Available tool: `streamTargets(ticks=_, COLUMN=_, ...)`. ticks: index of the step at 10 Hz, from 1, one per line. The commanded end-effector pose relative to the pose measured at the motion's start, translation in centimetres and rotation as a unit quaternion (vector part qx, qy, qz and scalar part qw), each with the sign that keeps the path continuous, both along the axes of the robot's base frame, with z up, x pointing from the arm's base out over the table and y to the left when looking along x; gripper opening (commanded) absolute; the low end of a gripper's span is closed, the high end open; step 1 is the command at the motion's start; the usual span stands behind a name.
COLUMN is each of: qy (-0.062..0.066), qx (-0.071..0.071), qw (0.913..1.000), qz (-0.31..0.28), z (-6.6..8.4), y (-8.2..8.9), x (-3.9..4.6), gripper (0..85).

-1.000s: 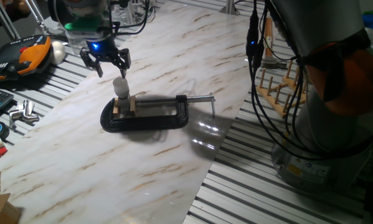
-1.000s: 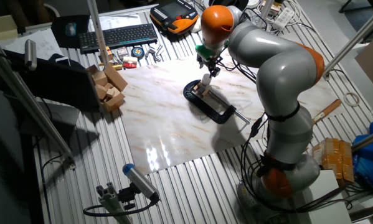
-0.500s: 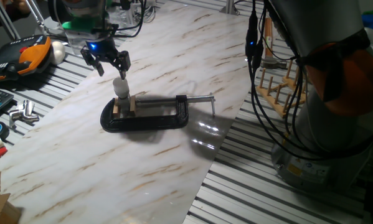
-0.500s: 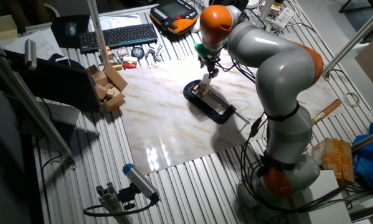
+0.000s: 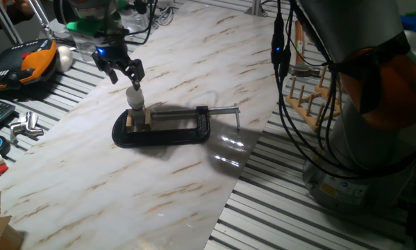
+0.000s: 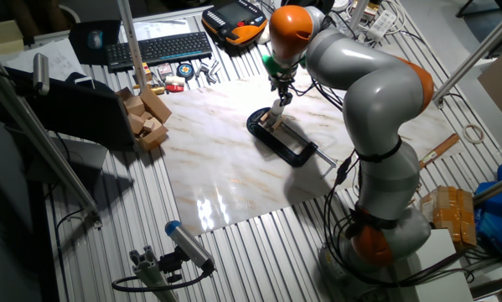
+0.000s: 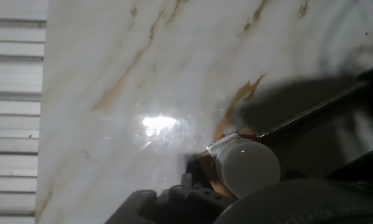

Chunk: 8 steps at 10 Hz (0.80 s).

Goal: Take out the light bulb by rotating it

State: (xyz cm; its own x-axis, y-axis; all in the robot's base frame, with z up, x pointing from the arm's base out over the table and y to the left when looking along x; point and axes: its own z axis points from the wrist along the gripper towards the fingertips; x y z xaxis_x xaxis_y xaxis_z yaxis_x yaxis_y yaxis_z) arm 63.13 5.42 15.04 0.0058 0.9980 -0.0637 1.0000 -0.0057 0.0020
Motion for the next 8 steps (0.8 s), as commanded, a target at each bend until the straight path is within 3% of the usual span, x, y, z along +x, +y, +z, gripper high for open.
streamTargets(ticks=1, qy=0.0, qx=-0.001, qw=0.8192, qz=-0.574, z=0.0, y=0.0, x=-0.01, gripper=85.0)
streamTargets(ticks=8, qy=0.002, qx=-0.005, qw=0.8191, qz=-0.574, z=-0.04, y=0.0, x=-0.03, gripper=85.0)
